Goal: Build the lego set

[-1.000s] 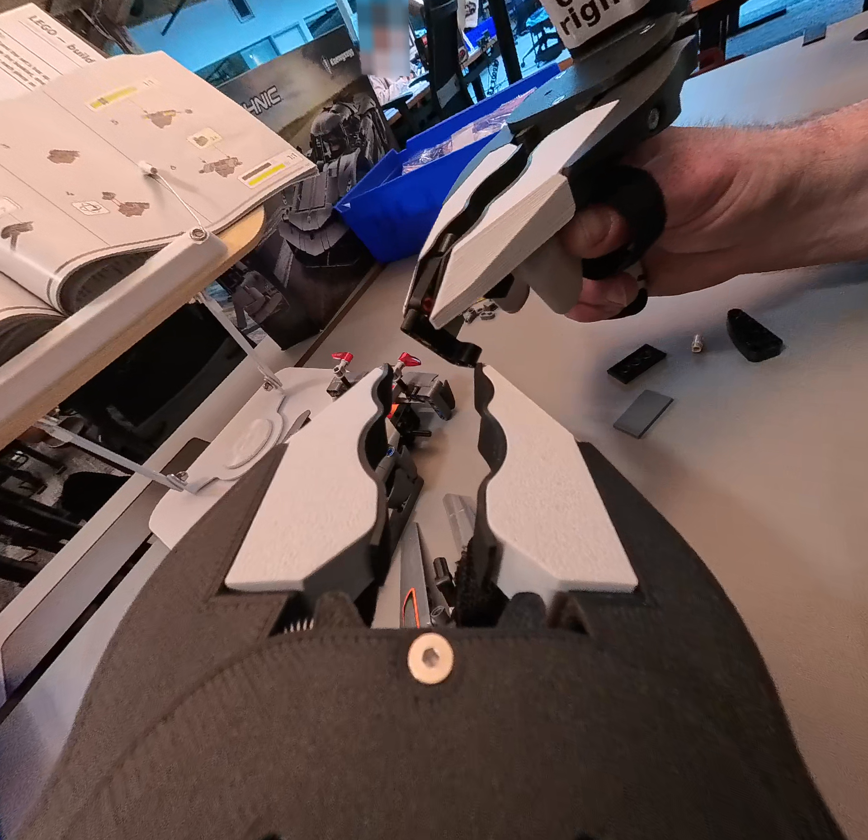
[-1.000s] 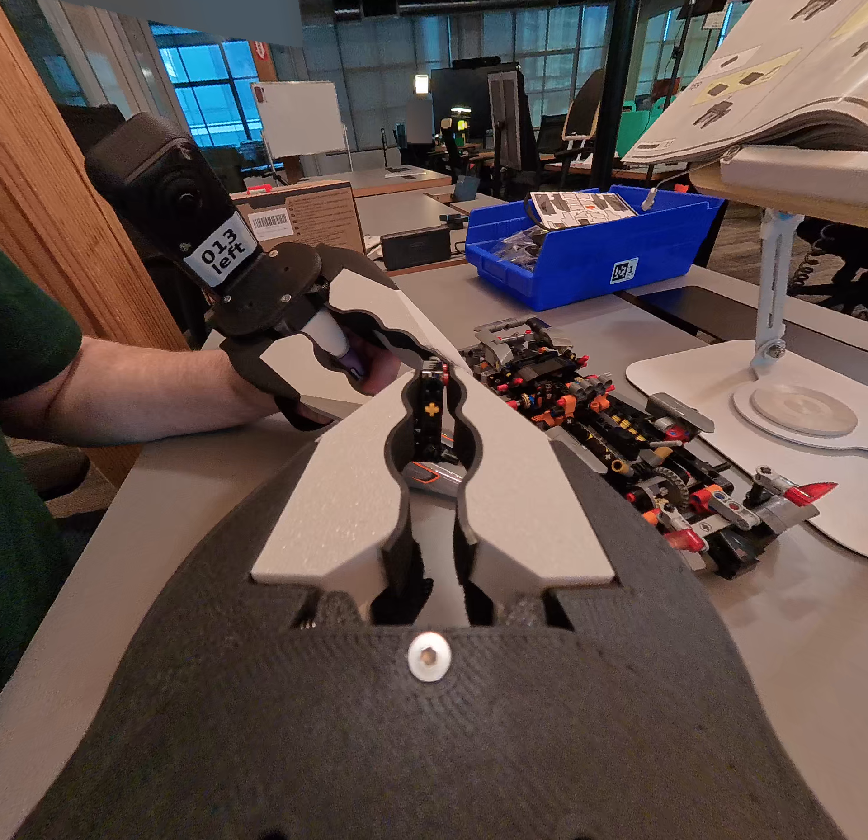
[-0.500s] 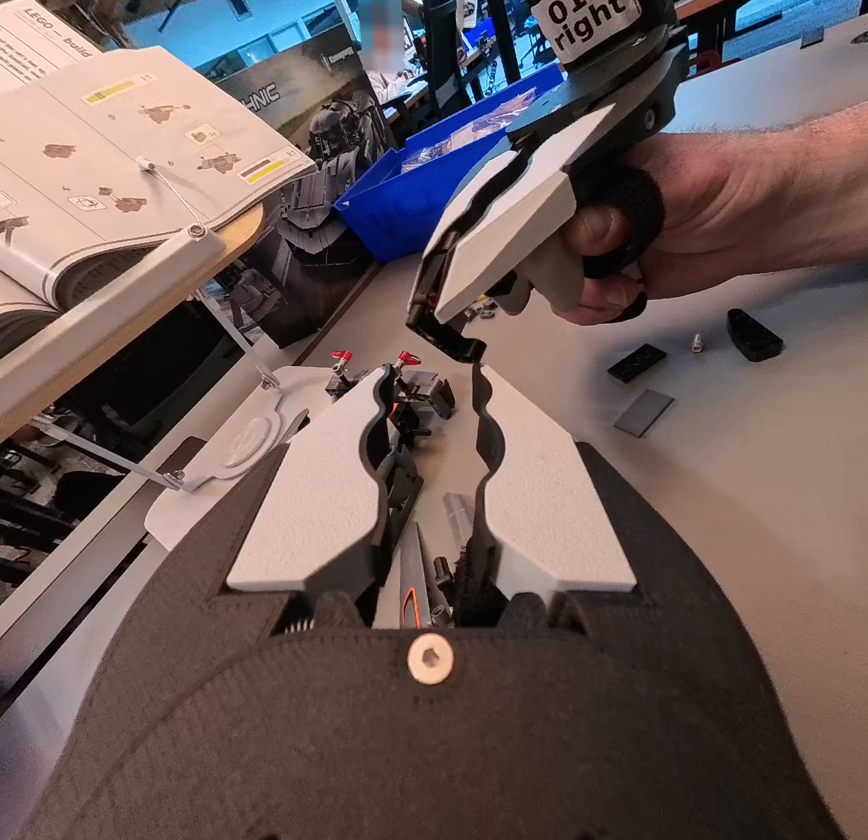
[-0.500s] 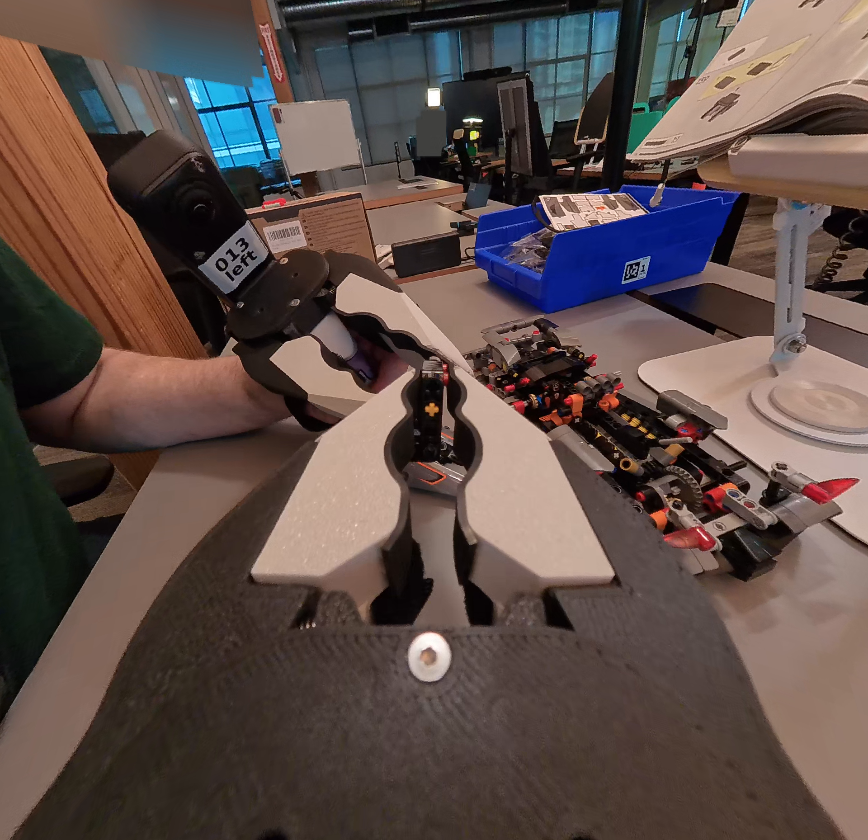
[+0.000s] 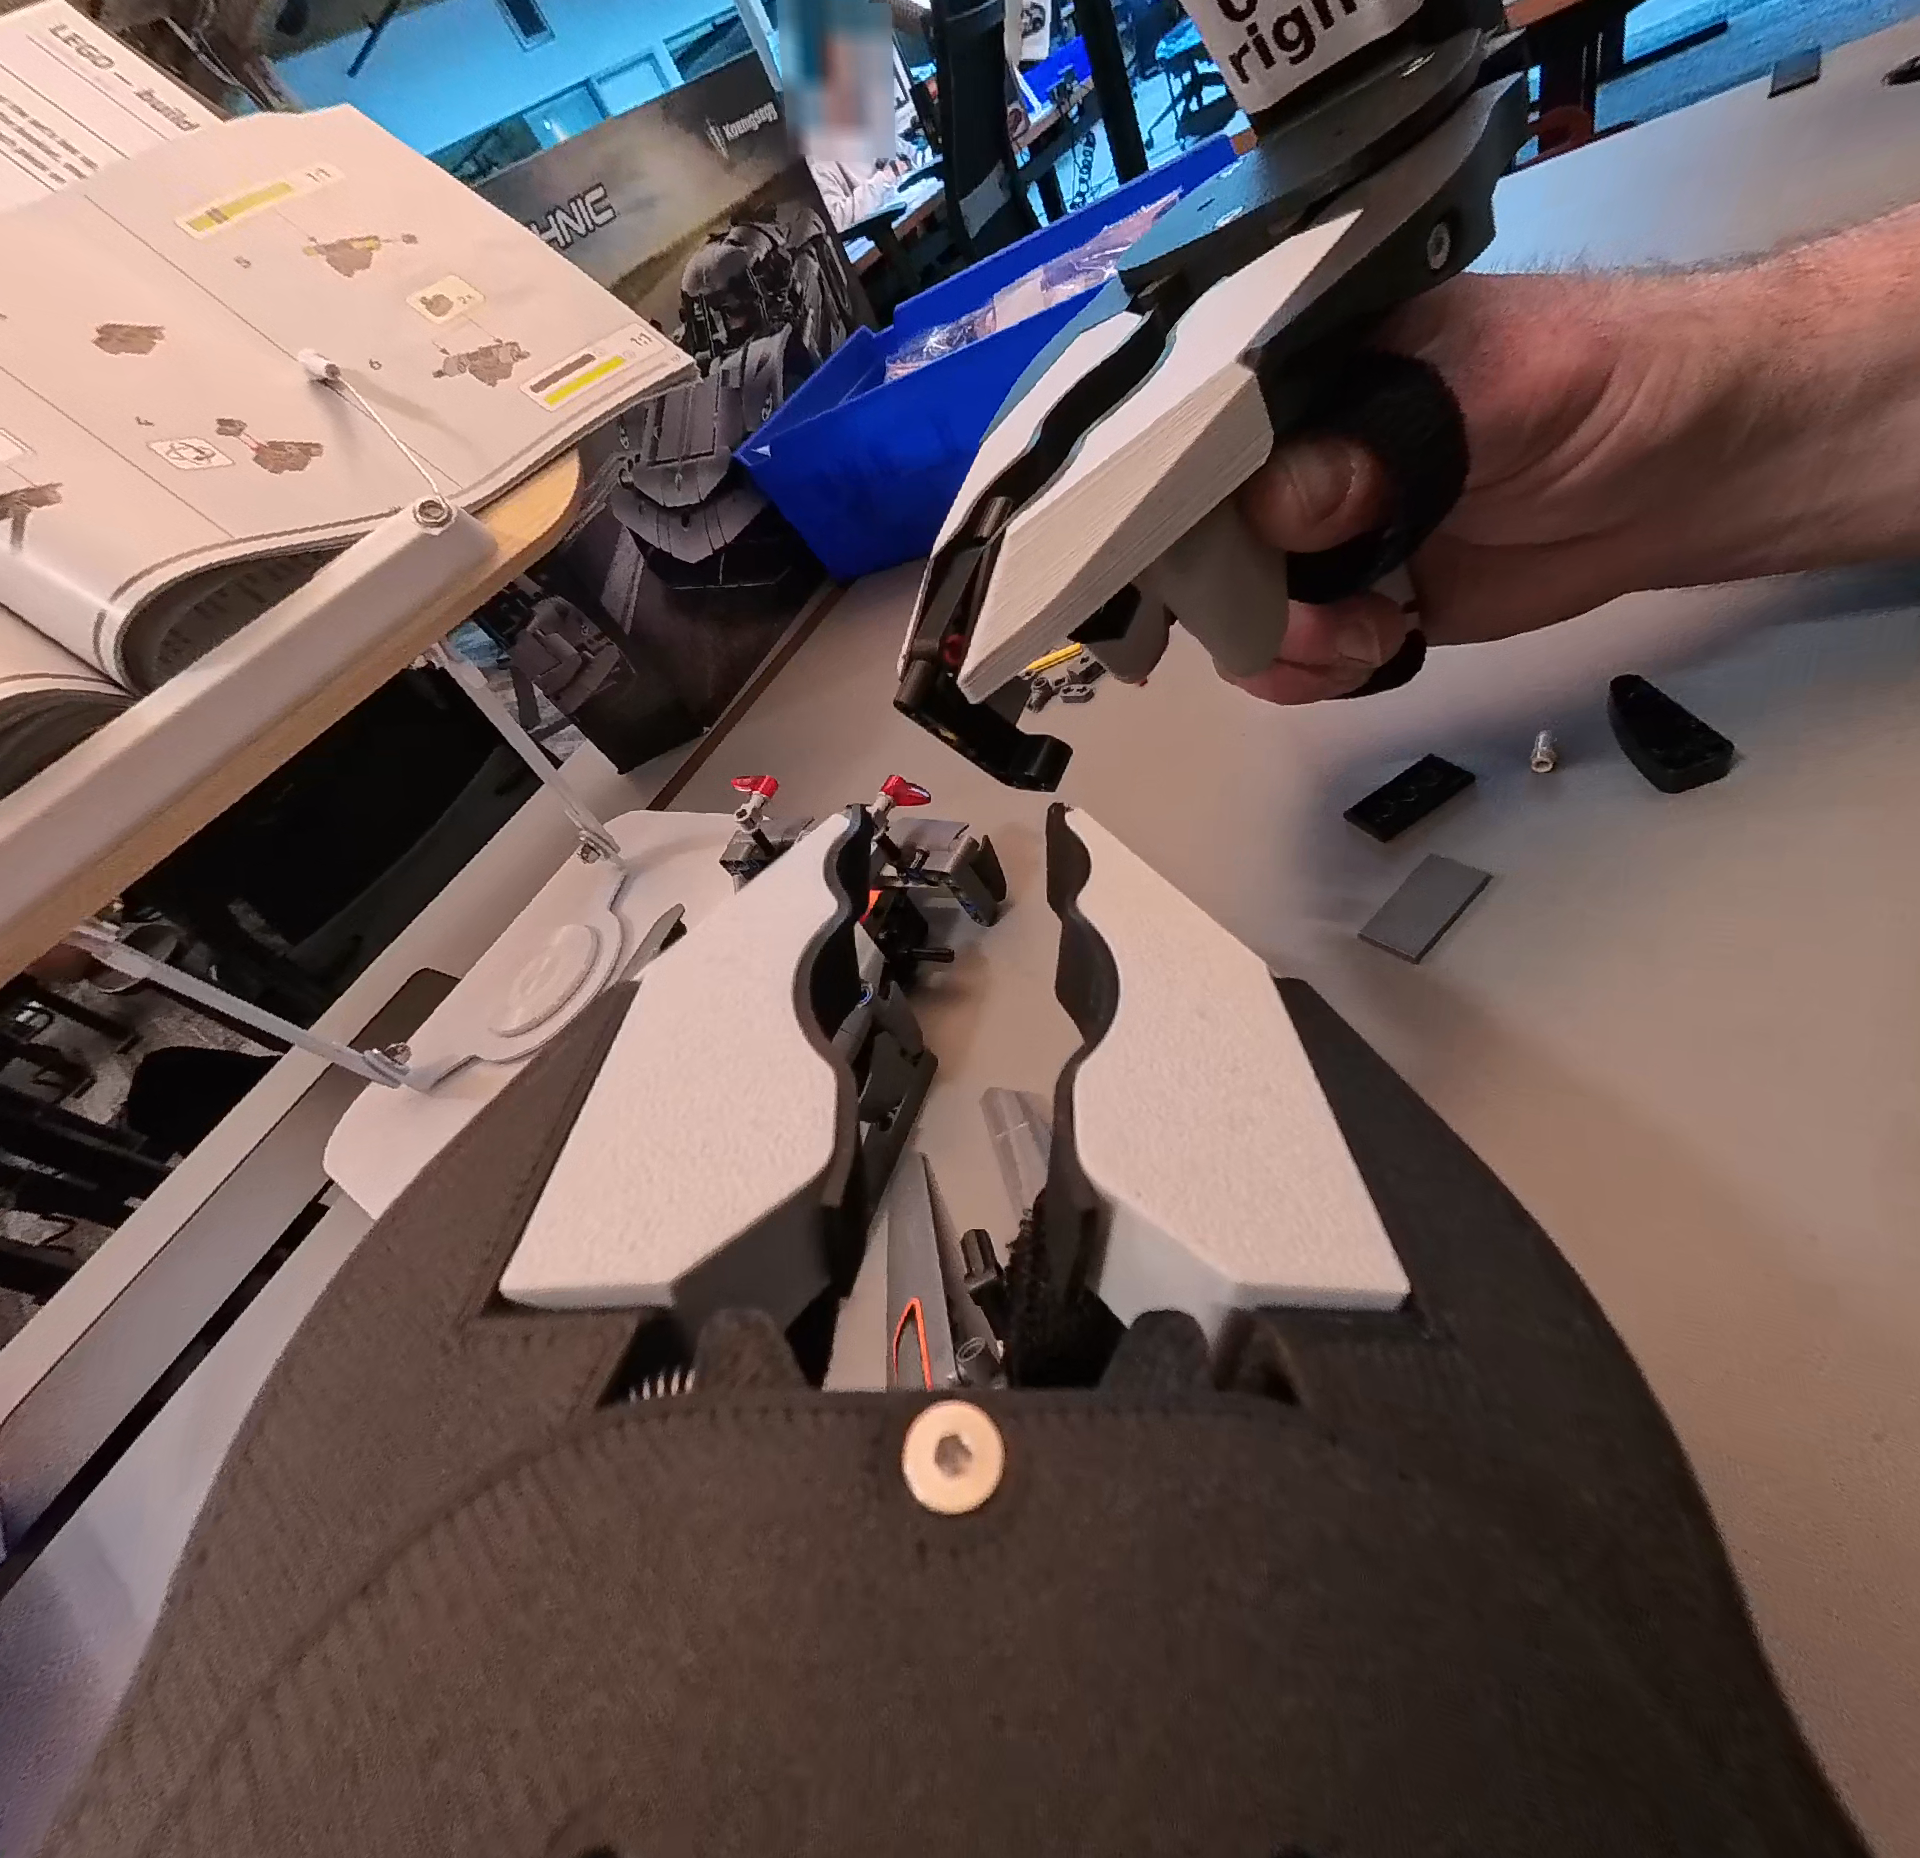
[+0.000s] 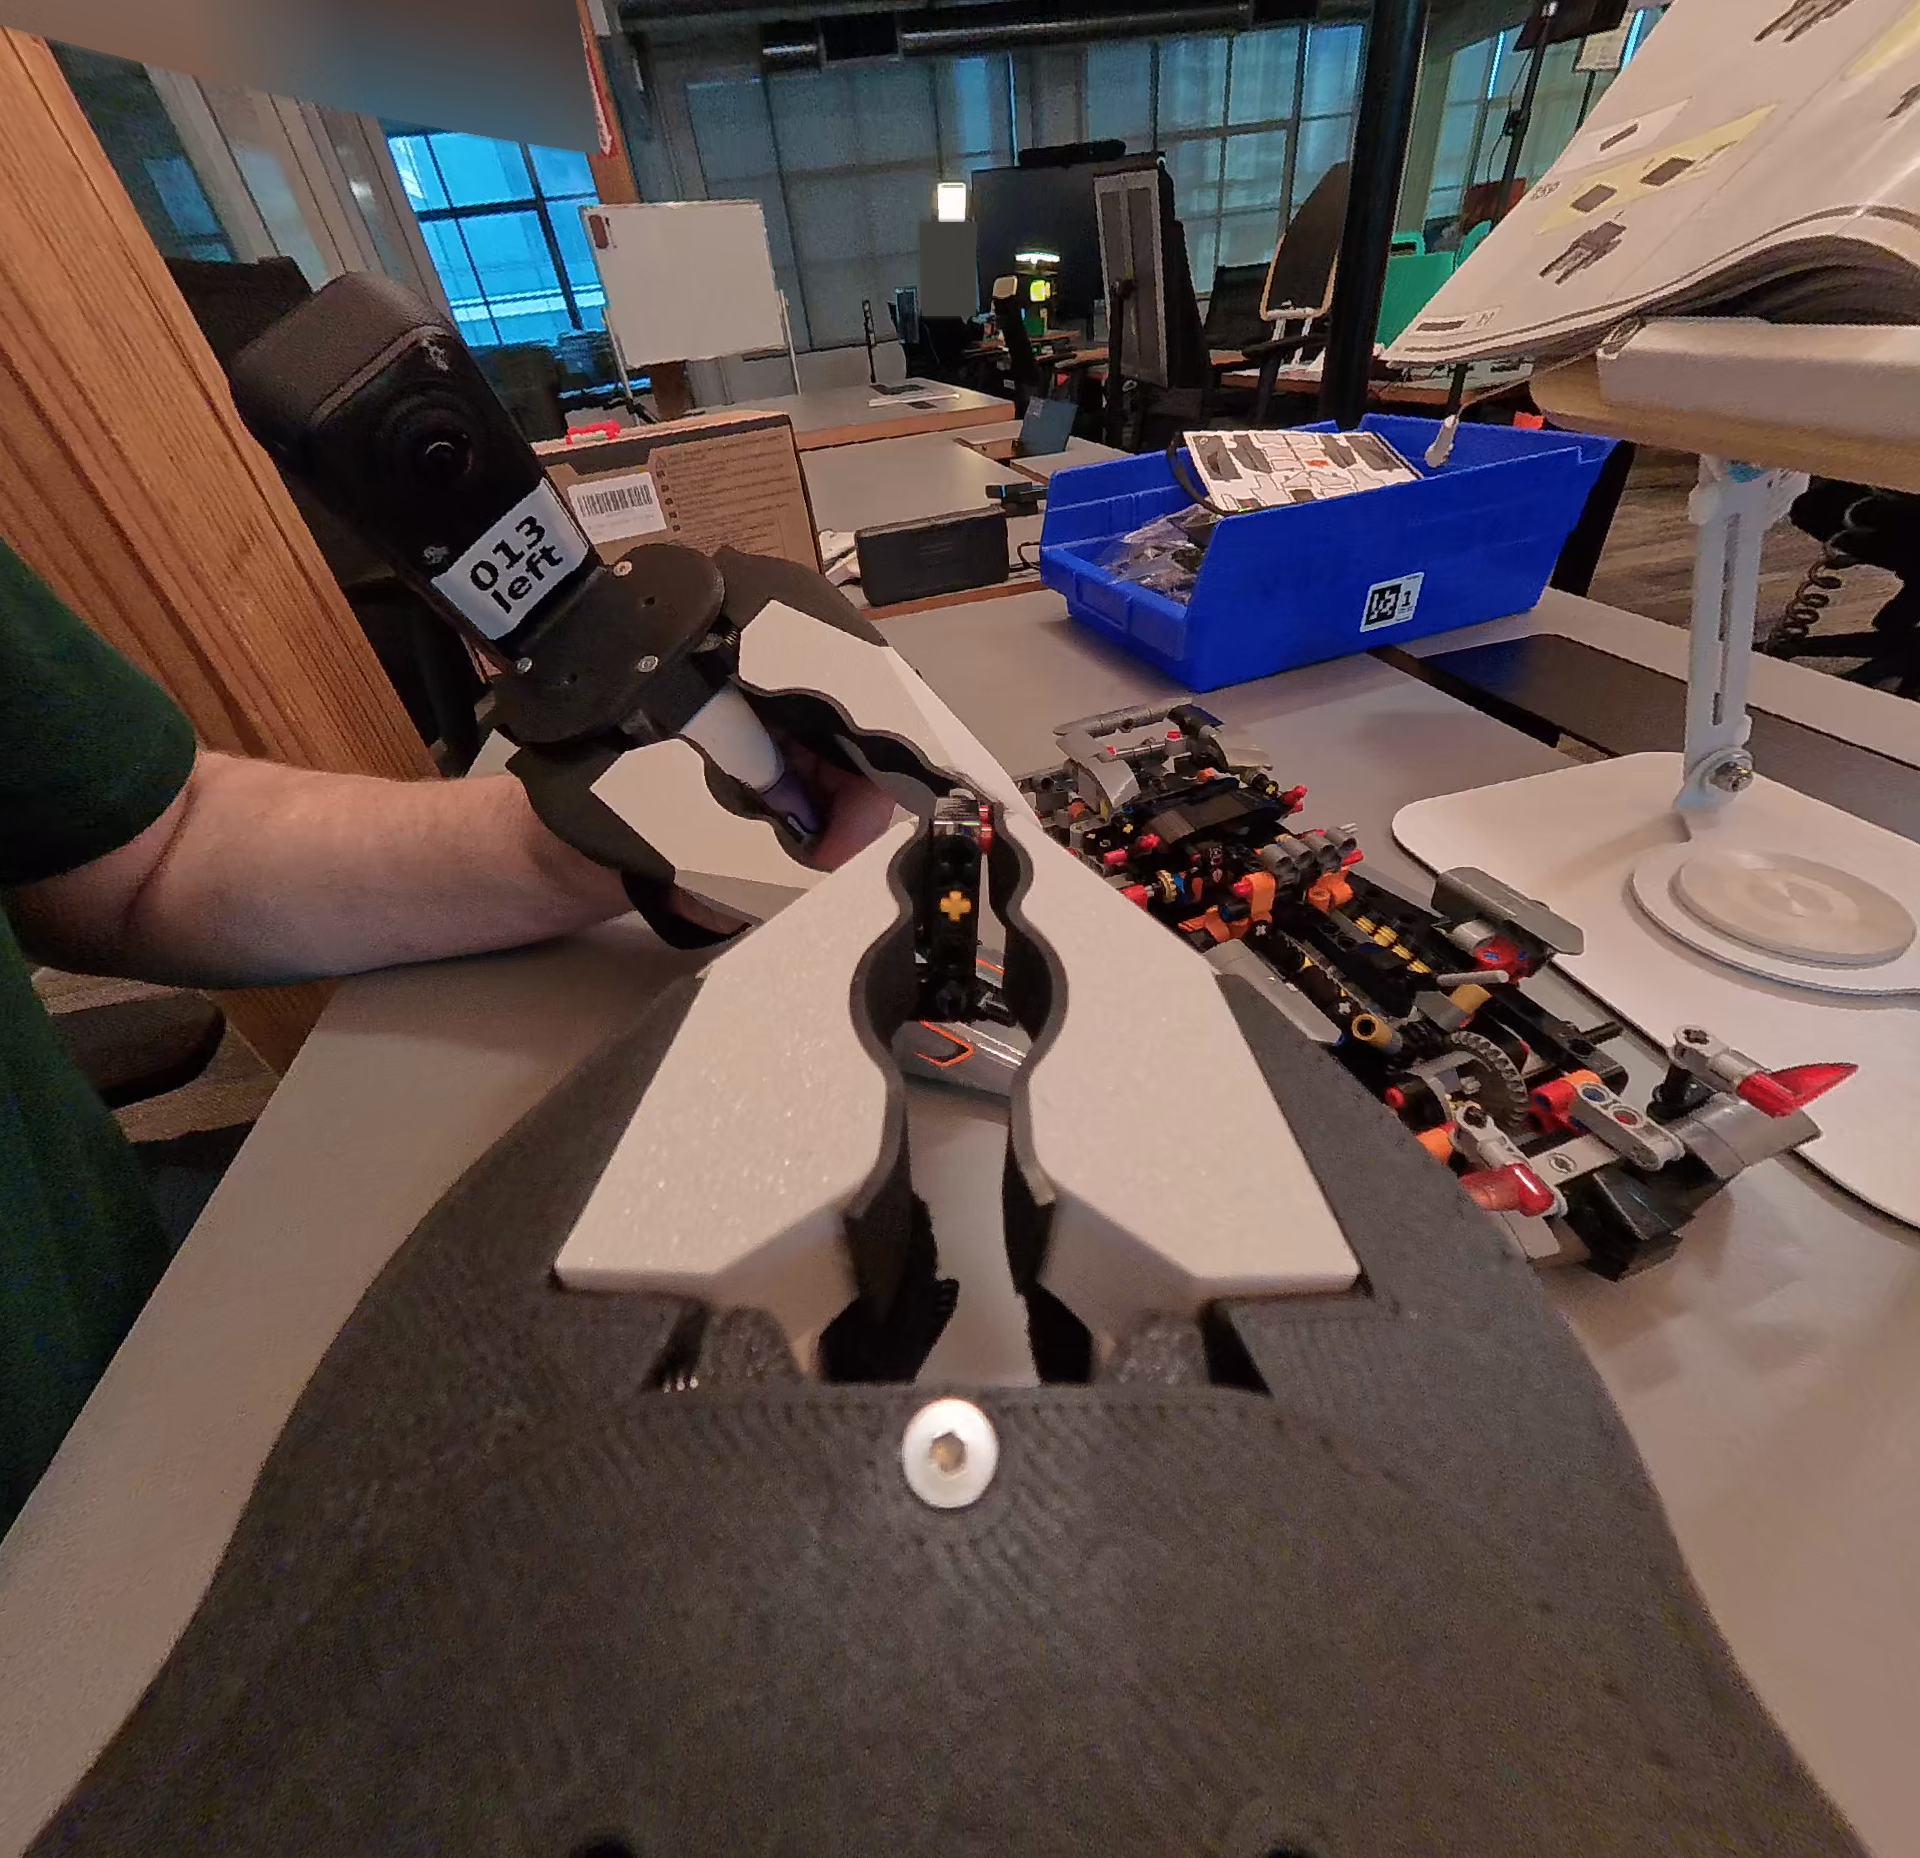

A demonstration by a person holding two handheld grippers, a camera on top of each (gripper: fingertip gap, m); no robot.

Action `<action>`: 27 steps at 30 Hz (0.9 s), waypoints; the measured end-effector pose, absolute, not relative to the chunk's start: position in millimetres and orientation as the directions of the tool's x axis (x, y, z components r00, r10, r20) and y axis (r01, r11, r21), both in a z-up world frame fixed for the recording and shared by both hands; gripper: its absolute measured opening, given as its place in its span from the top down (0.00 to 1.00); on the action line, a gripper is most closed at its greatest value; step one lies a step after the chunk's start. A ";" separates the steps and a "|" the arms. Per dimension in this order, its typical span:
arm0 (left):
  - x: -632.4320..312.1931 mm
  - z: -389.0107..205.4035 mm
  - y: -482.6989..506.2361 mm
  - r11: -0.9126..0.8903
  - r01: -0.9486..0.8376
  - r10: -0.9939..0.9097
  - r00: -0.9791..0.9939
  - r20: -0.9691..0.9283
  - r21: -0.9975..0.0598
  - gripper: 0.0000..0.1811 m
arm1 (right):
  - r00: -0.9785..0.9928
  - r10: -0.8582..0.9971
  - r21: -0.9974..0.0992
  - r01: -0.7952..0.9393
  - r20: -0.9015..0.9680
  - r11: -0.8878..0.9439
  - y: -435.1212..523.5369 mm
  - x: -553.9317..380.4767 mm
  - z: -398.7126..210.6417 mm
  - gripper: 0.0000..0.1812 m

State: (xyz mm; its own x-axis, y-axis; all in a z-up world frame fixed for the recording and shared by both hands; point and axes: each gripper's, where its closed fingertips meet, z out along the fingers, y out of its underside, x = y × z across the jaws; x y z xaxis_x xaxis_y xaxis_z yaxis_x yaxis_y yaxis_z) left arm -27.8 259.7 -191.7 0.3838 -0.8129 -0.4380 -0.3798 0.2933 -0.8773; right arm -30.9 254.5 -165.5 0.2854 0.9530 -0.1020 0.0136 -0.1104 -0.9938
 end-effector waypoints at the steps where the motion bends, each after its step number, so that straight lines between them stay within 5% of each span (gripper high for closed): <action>1: -28.0 -191.6 259.8 0.294 -0.381 -0.812 0.384 -0.439 -0.877 0.82 | 0.287 0.953 -0.994 0.016 -0.099 -0.108 254.6 -30.8 -165.6 0.96; 27: -32.4 -190.9 259.4 0.308 -0.398 -0.799 0.385 -0.463 -0.864 0.83 | 0.291 0.955 -0.995 0.059 -0.057 -0.078 253.0 -32.5 -169.8 0.96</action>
